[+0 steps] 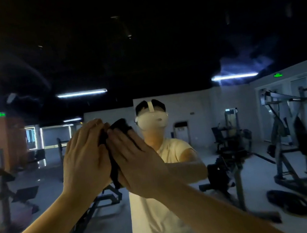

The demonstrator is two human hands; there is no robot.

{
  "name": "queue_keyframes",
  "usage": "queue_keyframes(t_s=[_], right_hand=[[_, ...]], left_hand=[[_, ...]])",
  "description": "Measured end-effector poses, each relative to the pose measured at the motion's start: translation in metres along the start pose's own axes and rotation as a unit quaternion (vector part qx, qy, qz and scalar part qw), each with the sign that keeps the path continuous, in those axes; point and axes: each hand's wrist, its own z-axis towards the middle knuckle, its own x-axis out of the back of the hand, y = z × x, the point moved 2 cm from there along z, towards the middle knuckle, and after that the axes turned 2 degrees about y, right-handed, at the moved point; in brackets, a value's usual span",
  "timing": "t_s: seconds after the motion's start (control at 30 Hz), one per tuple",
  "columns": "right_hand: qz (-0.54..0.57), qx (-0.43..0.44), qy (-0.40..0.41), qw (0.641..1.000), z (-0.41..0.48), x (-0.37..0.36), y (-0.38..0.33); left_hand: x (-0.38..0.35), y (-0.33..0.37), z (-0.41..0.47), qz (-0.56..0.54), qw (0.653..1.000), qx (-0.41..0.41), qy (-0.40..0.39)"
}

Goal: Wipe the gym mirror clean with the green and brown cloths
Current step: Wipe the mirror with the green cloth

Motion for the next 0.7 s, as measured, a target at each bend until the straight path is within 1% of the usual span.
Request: queue_keyframes(t_s=[0.03, 0.07, 0.1, 0.13, 0.2, 0.23, 0.3, 0.37, 0.4, 0.43, 0.47, 0.5, 0.53, 0.6, 0.63, 0.67, 0.7], right_hand=[[0.008, 0.025, -0.010, 1.000, -0.008, 0.000, 0.006], [-0.005, 0.029, -0.017, 0.999, -0.016, 0.005, 0.020], [-0.034, 0.012, -0.031, 0.999, -0.025, 0.010, 0.038], [-0.069, -0.019, -0.040, 0.997, -0.035, 0.018, 0.061], [-0.128, -0.111, -0.042, 0.985, -0.056, 0.035, 0.109], [-0.140, -0.162, -0.031, 0.976, -0.067, 0.043, 0.130], [-0.129, -0.264, -0.006, 0.956, -0.089, 0.055, 0.160], [-0.107, -0.349, 0.026, 0.931, -0.100, 0.057, 0.166], [-0.102, -0.386, 0.041, 0.916, -0.098, 0.055, 0.157], [-0.095, -0.412, 0.048, 0.905, -0.092, 0.050, 0.142], [-0.083, -0.412, 0.043, 0.906, -0.084, 0.043, 0.122], [-0.064, -0.384, 0.040, 0.920, -0.077, 0.034, 0.098], [-0.030, -0.331, 0.039, 0.943, -0.072, 0.024, 0.068], [0.055, -0.174, 0.022, 0.983, -0.071, 0.005, 0.013], [0.075, -0.091, -0.003, 0.993, -0.078, -0.002, -0.005], [0.069, -0.030, -0.021, 0.997, -0.088, -0.004, -0.010], [0.051, 0.003, -0.030, 0.998, -0.100, -0.003, -0.002]], left_hand=[[-0.005, 0.002, -0.002, 0.001, 1.000, -0.004, -0.001], [-0.010, 0.005, -0.004, 0.006, 1.000, -0.013, 0.000], [-0.017, 0.010, -0.006, 0.011, 1.000, -0.026, 0.002], [-0.024, 0.016, -0.007, 0.017, 0.999, -0.040, 0.006], [-0.039, 0.029, -0.010, 0.044, 0.998, -0.053, 0.016], [-0.046, 0.033, -0.012, 0.064, 0.997, -0.050, 0.012], [-0.058, 0.036, -0.016, 0.104, 0.994, -0.038, -0.005], [-0.064, 0.036, -0.019, 0.132, 0.991, -0.034, -0.013], [-0.066, 0.036, -0.021, 0.136, 0.990, -0.034, -0.014], [-0.067, 0.036, -0.021, 0.133, 0.990, -0.035, -0.012], [-0.067, 0.036, -0.020, 0.127, 0.991, -0.038, -0.008], [-0.067, 0.036, -0.020, 0.116, 0.992, -0.040, -0.003], [-0.066, 0.036, -0.022, 0.100, 0.994, -0.039, 0.006], [-0.063, 0.034, -0.028, 0.047, 0.998, -0.023, 0.029], [-0.062, 0.035, -0.033, 0.021, 0.999, -0.014, 0.035], [-0.063, 0.038, -0.039, 0.003, 0.999, -0.007, 0.038], [-0.065, 0.042, -0.044, -0.008, 0.999, -0.004, 0.040]])
